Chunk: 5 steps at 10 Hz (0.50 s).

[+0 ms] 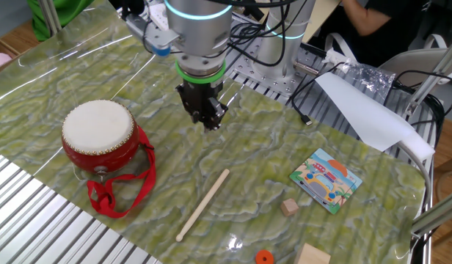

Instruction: Play the drum

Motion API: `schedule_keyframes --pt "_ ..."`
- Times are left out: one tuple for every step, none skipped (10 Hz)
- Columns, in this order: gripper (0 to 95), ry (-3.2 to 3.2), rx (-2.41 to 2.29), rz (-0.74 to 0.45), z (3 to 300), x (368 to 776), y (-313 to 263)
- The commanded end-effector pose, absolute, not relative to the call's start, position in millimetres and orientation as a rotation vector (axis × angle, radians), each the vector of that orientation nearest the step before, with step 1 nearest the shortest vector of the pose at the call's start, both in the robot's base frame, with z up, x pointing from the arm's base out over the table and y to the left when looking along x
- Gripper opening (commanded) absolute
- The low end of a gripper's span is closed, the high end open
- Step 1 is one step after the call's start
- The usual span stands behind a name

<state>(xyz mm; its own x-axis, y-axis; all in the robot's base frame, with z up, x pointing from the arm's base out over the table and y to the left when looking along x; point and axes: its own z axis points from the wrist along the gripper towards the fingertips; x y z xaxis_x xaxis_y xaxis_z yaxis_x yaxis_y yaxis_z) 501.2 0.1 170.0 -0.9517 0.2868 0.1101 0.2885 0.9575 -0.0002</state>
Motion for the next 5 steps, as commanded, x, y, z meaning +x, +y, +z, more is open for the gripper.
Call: schedule_keyframes --pt "0.0 -3.004 -0.425 -0.028 170.0 500.0 0.0" --pt "0.0 -3.004 -0.421 -0.029 170.0 500.0 0.0" --pt "0.0 -3.005 -0.421 -0.029 170.0 500.0 0.0" --pt "0.0 -3.005 -0.422 -0.029 170.0 500.0 0.0" --pt "0.0 -3.002 -0.430 -0.031 170.0 500.0 0.0"
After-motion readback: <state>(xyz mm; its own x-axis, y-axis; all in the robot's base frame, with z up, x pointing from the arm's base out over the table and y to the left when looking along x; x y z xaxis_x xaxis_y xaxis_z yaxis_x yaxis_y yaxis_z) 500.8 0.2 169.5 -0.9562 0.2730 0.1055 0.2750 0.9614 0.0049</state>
